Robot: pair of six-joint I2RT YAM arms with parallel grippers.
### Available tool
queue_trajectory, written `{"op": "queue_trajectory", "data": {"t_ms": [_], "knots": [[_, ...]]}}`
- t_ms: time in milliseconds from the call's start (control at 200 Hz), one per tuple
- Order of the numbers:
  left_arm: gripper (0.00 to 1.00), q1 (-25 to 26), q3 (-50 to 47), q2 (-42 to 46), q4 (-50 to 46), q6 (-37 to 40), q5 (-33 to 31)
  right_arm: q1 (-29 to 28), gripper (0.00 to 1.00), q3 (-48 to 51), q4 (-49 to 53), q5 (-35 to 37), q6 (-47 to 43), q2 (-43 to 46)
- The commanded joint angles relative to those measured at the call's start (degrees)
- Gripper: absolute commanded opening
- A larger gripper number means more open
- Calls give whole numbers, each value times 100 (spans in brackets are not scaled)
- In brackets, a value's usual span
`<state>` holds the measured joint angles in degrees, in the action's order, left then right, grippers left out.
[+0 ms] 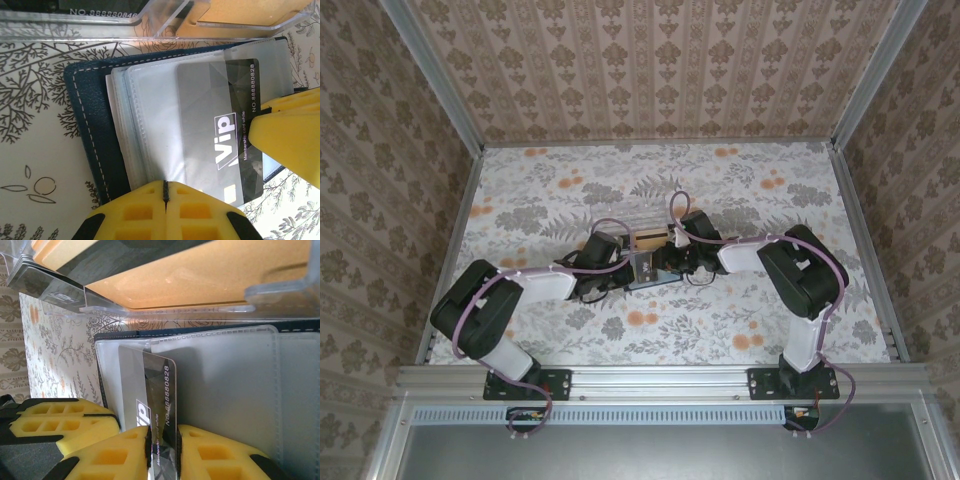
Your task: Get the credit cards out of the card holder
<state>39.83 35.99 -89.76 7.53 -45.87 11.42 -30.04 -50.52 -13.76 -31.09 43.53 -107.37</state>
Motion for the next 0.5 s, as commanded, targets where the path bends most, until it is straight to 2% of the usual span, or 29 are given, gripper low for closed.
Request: {"op": "queue_trajectory", "data": {"t_ms": [0,200,495], "knots": [[0,60,14,-179,-208,11,36,-32,22,56,5,-44,68,-220],[0,52,-13,-145,-227,8,24,-3,1,106,31,14,77,-153],[0,30,-74,-40,-298,16,-37,446,0,466,262,0,-162,350]]}}
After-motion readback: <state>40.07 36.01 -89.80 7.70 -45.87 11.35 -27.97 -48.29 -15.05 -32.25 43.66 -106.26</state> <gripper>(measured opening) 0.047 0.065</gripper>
